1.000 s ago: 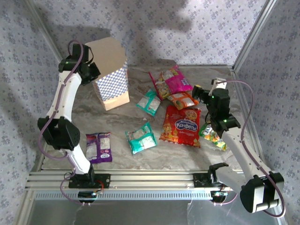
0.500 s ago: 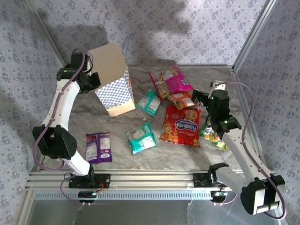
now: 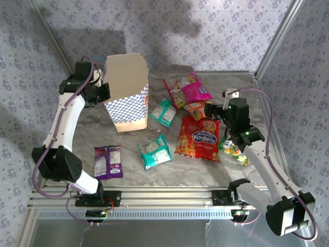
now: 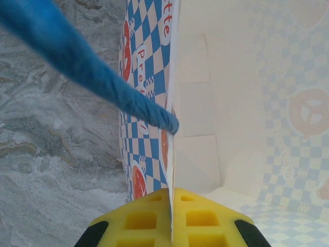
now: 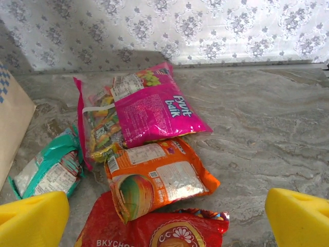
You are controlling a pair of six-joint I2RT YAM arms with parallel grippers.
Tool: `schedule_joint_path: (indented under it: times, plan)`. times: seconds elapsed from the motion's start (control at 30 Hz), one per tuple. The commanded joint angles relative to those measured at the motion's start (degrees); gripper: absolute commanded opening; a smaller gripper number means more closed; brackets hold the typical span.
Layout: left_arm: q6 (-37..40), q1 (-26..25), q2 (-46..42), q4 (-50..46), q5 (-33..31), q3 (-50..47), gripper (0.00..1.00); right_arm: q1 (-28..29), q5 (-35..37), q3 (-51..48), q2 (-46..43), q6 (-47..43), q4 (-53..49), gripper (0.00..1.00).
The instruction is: Place the snacks into the paper bag
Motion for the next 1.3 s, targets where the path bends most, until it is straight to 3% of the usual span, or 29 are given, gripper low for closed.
schedule_joint_path:
  times: [0.0, 0.17, 0.5, 1.0, 1.27]
  plan:
    - [2.7, -0.2, -1.6, -0.2, 2.7, -0.4, 0.03, 0.9, -0.5, 2.1, 0.2, -1.7, -1.4, 1.00]
    - [4.4, -0.2, -2.3, 0.8, 3.6, -1.5, 0.07, 2.2, -0.4, 3.3, 1.1, -2.6, -1.9, 1.00]
    - [4.4, -0.2, -3.5, 0.4, 2.4, -0.2, 0.42, 5.3, 0.9, 5.2, 3.4, -4.2, -2.2, 1.00]
    - [4.8, -0.2, -8.7, -1.2, 1.2, -0.8, 0.55, 7.8, 0.0, 7.9, 5.6, -5.3, -2.5, 1.00]
    - [0.2, -0.2, -16.6, -2.7, -1.2, -3.0, 0.58, 10.2, -2.6, 13.2, 9.9, -5.5, -1.4, 1.00]
